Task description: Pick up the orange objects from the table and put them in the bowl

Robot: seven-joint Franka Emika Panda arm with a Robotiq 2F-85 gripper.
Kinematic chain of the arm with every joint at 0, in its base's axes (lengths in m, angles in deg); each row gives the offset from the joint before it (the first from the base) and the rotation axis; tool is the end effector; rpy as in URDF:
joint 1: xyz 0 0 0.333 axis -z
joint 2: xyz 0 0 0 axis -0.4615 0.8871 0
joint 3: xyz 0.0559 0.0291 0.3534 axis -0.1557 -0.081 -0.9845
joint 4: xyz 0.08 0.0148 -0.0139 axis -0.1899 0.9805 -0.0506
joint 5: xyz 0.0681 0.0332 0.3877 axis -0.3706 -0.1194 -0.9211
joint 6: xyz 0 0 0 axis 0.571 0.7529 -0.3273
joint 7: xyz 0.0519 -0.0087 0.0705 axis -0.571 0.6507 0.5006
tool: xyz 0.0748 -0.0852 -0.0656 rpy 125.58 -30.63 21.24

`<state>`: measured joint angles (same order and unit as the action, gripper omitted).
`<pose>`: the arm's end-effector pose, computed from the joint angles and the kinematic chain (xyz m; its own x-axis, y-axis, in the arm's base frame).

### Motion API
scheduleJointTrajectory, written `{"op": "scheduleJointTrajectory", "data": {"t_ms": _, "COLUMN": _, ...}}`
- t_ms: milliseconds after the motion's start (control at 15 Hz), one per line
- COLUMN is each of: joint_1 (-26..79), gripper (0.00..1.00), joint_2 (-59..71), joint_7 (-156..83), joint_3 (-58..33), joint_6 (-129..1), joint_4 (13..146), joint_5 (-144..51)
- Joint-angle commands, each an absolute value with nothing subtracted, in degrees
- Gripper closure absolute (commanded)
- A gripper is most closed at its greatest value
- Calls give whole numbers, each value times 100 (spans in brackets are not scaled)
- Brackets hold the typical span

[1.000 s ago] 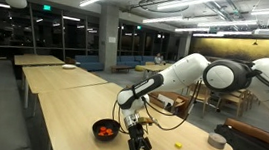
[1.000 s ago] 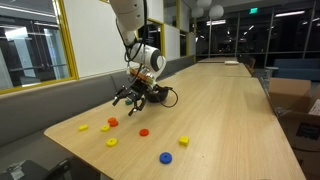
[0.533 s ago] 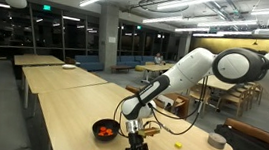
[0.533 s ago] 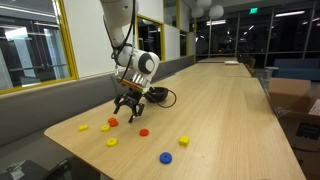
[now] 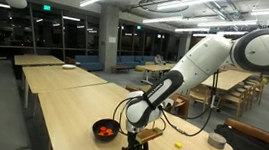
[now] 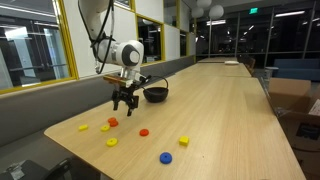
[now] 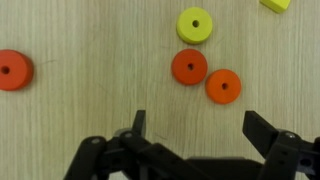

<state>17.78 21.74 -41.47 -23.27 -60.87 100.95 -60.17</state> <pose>0.5738 0.1735 0.1753 0.9607 -0.0174 -0.2770 -0.0513 -0.9920 -0.1156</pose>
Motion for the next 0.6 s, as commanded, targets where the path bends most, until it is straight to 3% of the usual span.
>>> {"op": "scheduleJointTrajectory", "data": {"t_ms": 0, "joint_1": 1336, "gripper": 0, "joint_2": 1773, "joint_7": -5072, "joint_3": -2074, "joint_6": -6682, "joint_4": 10592, "joint_5": -5621}}
{"op": "scheduleJointTrajectory", "data": {"t_ms": 533, "joint_1": 1025, "gripper": 0, "joint_2": 1631, "joint_7": -5987, "joint_3": -1992, "joint_6": -7161, "joint_4": 10895, "joint_5": -5447}}
